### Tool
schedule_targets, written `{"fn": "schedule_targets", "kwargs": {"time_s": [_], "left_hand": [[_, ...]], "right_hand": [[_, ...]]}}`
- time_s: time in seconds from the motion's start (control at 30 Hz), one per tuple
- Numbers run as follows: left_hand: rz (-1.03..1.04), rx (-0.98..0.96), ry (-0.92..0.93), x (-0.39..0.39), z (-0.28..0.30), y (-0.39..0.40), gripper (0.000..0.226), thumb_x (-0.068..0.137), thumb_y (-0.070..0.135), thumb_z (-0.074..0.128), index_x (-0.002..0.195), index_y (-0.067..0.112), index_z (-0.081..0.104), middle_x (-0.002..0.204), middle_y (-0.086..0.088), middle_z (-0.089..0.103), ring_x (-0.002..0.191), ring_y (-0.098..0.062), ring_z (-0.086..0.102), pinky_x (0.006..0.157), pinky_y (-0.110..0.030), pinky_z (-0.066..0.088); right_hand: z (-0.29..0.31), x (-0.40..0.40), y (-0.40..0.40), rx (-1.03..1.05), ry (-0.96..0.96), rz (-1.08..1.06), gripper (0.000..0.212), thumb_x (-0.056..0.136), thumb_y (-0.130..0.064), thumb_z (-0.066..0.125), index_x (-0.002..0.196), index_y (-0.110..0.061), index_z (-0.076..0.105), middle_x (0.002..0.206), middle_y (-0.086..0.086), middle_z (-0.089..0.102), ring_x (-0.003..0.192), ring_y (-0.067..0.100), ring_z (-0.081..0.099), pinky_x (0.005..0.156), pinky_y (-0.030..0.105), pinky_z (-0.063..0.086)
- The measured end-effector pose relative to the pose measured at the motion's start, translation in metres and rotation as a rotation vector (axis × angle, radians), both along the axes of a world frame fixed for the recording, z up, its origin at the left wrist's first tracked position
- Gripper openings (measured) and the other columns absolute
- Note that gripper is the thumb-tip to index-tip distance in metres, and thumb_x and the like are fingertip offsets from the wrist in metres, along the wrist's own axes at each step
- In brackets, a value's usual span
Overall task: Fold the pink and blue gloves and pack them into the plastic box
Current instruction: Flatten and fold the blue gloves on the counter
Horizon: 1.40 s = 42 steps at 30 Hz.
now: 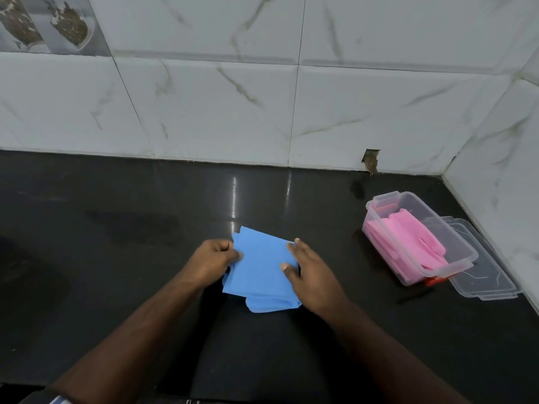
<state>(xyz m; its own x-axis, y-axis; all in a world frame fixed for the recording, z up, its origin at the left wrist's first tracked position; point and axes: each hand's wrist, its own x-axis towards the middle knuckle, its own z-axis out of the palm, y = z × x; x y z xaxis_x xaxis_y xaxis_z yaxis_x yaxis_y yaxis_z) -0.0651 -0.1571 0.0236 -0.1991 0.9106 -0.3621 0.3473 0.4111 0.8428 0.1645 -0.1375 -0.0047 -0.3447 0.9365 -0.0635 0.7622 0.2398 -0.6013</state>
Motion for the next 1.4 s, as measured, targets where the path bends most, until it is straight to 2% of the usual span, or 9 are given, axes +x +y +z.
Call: {"fn": "schedule_targets", "kwargs": {"time_s": [0.2, 0.37, 0.5, 0.67, 0.83, 1.17, 1.23, 1.3, 1.4], "left_hand": [[0.078, -0.008, 0.023, -0.003, -0.018, -0.007, 0.02, 0.091, 0.013, 0.062, 0.08, -0.004, 0.062, 0.074, -0.012, 0.07, 0.063, -0.015, 0.06, 0.064, -0.028, 0.046], [0.084, -0.011, 0.037, 0.0, -0.026, -0.007, 0.021, 0.093, 0.016, 0.058, 0.088, -0.002, 0.064, 0.09, -0.018, 0.072, 0.069, -0.018, 0.063, 0.065, -0.032, 0.048], [0.074, 0.03, 0.039, 0.004, -0.028, -0.009, 0.017, 0.094, 0.032, 0.066, 0.092, 0.016, 0.073, 0.086, 0.001, 0.077, 0.077, -0.015, 0.073, 0.069, -0.03, 0.057], [0.032, 0.015, 0.131, 0.0, -0.034, -0.005, 0.016, 0.092, 0.035, 0.066, 0.094, 0.02, 0.072, 0.09, 0.002, 0.076, 0.084, -0.018, 0.073, 0.081, -0.044, 0.06], [0.007, 0.003, 0.192, -0.002, -0.037, -0.003, 0.044, 0.082, 0.049, 0.053, 0.092, 0.008, 0.067, 0.088, -0.009, 0.073, 0.085, -0.029, 0.07, 0.081, -0.051, 0.057], [0.076, 0.006, 0.086, 0.002, -0.031, -0.003, 0.014, 0.099, 0.022, 0.054, 0.102, 0.015, 0.066, 0.102, -0.005, 0.071, 0.095, -0.025, 0.068, 0.086, -0.045, 0.056], [0.099, 0.11, 0.243, 0.006, -0.027, -0.007, 0.025, 0.091, 0.016, 0.06, 0.116, 0.02, 0.059, 0.112, -0.001, 0.063, 0.101, -0.02, 0.062, 0.087, -0.04, 0.052], [0.097, 0.286, 0.559, 0.015, -0.023, -0.011, 0.049, 0.081, 0.01, 0.063, 0.127, 0.024, 0.056, 0.121, -0.001, 0.056, 0.109, -0.023, 0.056, 0.091, -0.043, 0.049], [-0.127, 0.472, 0.862, 0.031, -0.025, -0.016, 0.055, 0.076, 0.016, 0.059, 0.13, 0.027, 0.06, 0.133, 0.002, 0.058, 0.12, -0.023, 0.056, 0.093, -0.045, 0.044]], "right_hand": [[-0.025, -0.019, -0.012, 0.031, -0.214, 0.016, 0.061, 0.104, -0.047, 0.023, 0.157, -0.023, 0.007, 0.166, 0.001, -0.007, 0.153, 0.018, -0.003, 0.124, 0.041, 0.007], [-0.029, -0.029, -0.018, 0.031, -0.283, -0.007, 0.069, 0.101, -0.055, 0.016, 0.157, -0.02, -0.002, 0.164, 0.005, -0.017, 0.152, 0.021, -0.01, 0.123, 0.046, 0.001], [-0.031, -0.035, -0.023, 0.059, -0.308, -0.01, 0.088, 0.082, -0.063, -0.008, 0.157, -0.019, -0.002, 0.164, 0.007, -0.019, 0.152, 0.023, -0.012, 0.122, 0.05, -0.001], [-0.033, -0.039, -0.024, 0.069, -0.36, 0.002, 0.088, 0.085, -0.068, -0.006, 0.157, -0.018, -0.001, 0.164, 0.007, -0.016, 0.152, 0.024, -0.013, 0.121, 0.056, -0.001], [-0.019, -0.036, -0.011, 0.031, -0.289, 0.019, 0.065, 0.101, -0.054, 0.02, 0.157, -0.022, 0.008, 0.166, 0.004, -0.01, 0.152, 0.021, -0.011, 0.122, 0.053, -0.001], [-0.034, -0.044, -0.006, 0.116, -0.361, 0.101, 0.068, 0.095, -0.053, 0.013, 0.157, -0.024, 0.01, 0.166, 0.003, -0.001, 0.152, 0.024, -0.006, 0.119, 0.057, 0.003], [-0.035, -0.044, -0.006, 0.135, -0.379, 0.092, 0.066, 0.097, -0.052, 0.017, 0.156, -0.023, 0.012, 0.166, 0.004, 0.001, 0.152, 0.025, -0.004, 0.119, 0.058, 0.004], [-0.036, -0.044, -0.006, 0.144, -0.385, 0.087, 0.064, 0.099, -0.051, 0.02, 0.156, -0.023, 0.014, 0.166, 0.004, 0.002, 0.152, 0.026, -0.003, 0.118, 0.06, 0.005], [-0.036, -0.046, -0.008, 0.157, -0.404, 0.09, 0.069, 0.094, -0.053, 0.01, 0.156, -0.022, 0.016, 0.166, 0.007, 0.005, 0.152, 0.028, 0.002, 0.117, 0.062, 0.008]]}}
